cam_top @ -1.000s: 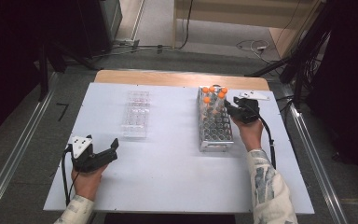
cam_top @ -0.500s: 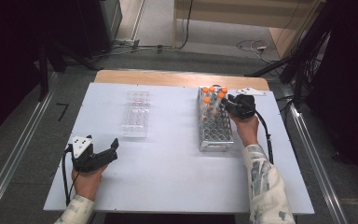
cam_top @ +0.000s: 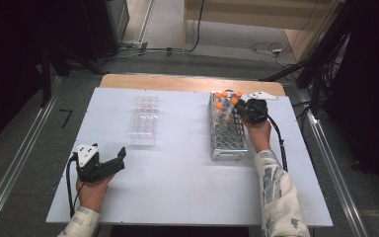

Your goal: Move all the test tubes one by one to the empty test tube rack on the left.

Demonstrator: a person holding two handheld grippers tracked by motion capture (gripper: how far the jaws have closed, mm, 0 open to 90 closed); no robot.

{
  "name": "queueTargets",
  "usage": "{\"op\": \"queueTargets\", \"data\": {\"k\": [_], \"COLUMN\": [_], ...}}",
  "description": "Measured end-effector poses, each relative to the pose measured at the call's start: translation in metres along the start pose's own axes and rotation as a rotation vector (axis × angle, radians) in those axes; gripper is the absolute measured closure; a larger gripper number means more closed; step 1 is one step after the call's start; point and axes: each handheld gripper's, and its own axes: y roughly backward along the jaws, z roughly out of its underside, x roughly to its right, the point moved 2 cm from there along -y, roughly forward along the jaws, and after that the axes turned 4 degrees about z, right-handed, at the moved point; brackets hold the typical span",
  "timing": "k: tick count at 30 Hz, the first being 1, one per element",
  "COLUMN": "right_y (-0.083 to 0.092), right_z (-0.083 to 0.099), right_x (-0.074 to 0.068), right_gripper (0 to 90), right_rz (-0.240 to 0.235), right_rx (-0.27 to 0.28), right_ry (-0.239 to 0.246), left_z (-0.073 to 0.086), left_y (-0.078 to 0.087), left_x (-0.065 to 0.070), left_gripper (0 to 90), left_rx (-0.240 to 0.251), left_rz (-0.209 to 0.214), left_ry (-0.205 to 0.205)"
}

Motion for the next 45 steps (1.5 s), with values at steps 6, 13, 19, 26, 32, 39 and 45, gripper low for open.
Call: {"op": "queueTargets", "data": {"k": [6, 13, 19, 26, 32, 39, 45], "right_y": [0.008, 0.022, 0.036, 0.058, 0.073, 0.082, 0.09], "right_z": [-0.01, -0.023, -0.029, -0.035, -0.032, -0.018, -0.012], "right_x": [0.0, 0.001, 0.005, 0.006, -0.007, -0.021, -0.036], "right_gripper": [72.0, 72.0, 72.1, 72.2, 72.2, 72.2, 72.2], "right_rz": [-0.001, 0.004, 0.003, -0.008, -0.03, -0.066, -0.104], "right_rx": [0.033, 0.079, 0.11, 0.152, 0.15, 0.148, 0.14], "right_ry": [-0.007, -0.011, -0.023, -0.019, 0.006, 0.015, 0.025], "left_z": [0.0, 0.0, 0.001, 0.001, 0.001, 0.001, 0.002], "left_y": [0.0, 0.001, 0.001, 0.001, 0.0, 0.001, 0.0], "left_x": [0.001, 0.001, 0.002, 0.003, 0.003, 0.004, 0.005], "left_gripper": [5.4, 5.4, 5.4, 5.4, 5.4, 5.4, 5.4], "left_rx": [-0.007, 0.001, -0.005, -0.002, -0.006, -0.006, -0.007], "left_rz": [-0.002, -0.003, -0.005, -0.008, -0.006, -0.009, -0.009], "left_ry": [-0.008, -0.01, -0.017, -0.02, -0.021, -0.026, -0.035]}}
